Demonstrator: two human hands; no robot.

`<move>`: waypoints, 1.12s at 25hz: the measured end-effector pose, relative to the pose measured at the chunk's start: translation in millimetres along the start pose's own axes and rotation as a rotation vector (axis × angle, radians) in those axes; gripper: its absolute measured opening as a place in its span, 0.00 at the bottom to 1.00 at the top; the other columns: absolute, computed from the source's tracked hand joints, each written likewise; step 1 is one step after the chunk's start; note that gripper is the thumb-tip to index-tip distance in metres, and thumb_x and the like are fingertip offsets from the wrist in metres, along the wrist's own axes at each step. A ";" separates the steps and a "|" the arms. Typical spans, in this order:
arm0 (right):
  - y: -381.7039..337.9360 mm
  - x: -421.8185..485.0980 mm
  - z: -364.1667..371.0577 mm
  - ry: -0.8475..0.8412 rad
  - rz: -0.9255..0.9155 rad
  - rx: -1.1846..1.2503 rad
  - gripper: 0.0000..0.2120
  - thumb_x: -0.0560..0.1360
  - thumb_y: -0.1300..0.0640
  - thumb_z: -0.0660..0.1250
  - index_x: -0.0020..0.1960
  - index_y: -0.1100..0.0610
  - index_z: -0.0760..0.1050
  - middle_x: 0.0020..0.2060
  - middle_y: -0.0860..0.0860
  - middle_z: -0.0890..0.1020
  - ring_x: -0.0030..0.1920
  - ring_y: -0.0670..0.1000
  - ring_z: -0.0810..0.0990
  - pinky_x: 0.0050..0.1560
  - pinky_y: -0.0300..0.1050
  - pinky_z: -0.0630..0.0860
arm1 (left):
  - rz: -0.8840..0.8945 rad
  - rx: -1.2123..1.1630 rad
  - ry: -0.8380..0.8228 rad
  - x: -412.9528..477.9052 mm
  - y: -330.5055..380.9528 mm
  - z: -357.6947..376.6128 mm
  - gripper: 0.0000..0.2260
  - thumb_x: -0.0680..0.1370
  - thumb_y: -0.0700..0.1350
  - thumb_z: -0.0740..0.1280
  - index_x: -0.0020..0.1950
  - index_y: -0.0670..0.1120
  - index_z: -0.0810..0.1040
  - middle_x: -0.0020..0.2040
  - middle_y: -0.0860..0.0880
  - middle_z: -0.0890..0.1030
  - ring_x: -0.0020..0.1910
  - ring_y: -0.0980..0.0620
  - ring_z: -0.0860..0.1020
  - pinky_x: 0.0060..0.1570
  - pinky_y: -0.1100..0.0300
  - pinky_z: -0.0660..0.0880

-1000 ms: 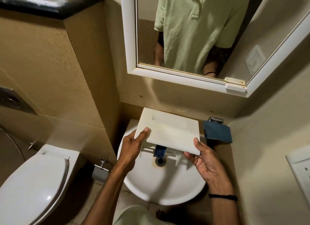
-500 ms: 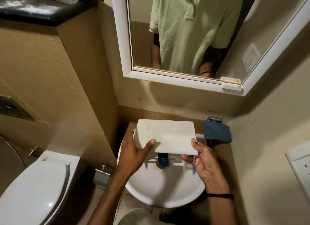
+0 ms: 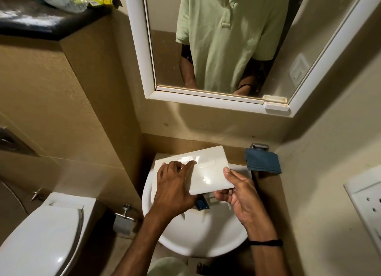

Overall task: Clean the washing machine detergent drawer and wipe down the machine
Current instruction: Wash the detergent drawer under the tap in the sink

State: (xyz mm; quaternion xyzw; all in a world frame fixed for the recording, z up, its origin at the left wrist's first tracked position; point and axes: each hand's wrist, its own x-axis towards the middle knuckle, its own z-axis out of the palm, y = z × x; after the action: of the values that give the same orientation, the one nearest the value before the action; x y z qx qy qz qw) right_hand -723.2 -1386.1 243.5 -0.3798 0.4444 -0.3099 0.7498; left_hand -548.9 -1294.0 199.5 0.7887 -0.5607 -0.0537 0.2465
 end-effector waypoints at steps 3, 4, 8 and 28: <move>-0.5 -6.0 3.6 -0.048 0.003 0.016 0.13 0.80 0.53 0.67 0.58 0.62 0.78 0.44 0.62 0.85 0.39 0.59 0.85 0.37 0.49 0.84 | -0.178 -0.237 0.036 -4.0 -4.5 13.7 0.40 0.65 0.67 0.72 0.75 0.54 0.73 0.62 0.46 0.76 0.63 0.45 0.73 0.63 0.49 0.73; 2.0 -8.6 2.2 -0.046 0.012 -0.001 0.14 0.79 0.52 0.67 0.58 0.61 0.78 0.45 0.63 0.85 0.39 0.60 0.85 0.39 0.51 0.84 | -0.260 -0.382 0.075 -5.9 -8.2 18.7 0.40 0.65 0.69 0.73 0.74 0.55 0.74 0.63 0.47 0.78 0.64 0.46 0.74 0.63 0.49 0.75; 36.4 -16.3 -10.1 0.043 0.161 -0.087 0.19 0.80 0.49 0.66 0.52 0.67 0.80 0.37 0.61 0.82 0.35 0.59 0.84 0.36 0.50 0.83 | -0.590 -0.995 0.290 -13.7 -8.2 24.7 0.23 0.71 0.62 0.74 0.64 0.58 0.80 0.57 0.53 0.83 0.61 0.44 0.80 0.61 0.41 0.79; 68.6 6.2 -16.5 0.343 -0.558 -0.732 0.14 0.80 0.62 0.65 0.66 0.59 0.76 0.58 0.46 0.79 0.60 0.53 0.80 0.55 0.21 0.67 | -1.045 -1.419 -0.130 -37.6 -6.6 28.7 0.37 0.64 0.58 0.75 0.72 0.49 0.74 0.62 0.42 0.81 0.63 0.45 0.77 0.70 0.44 0.70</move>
State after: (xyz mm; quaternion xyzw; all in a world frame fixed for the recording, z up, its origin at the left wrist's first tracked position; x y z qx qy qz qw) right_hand -726.8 -1360.2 177.6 -0.6665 0.5227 -0.3804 0.3712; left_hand -567.4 -1267.6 164.3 0.6008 0.0242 -0.5395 0.5894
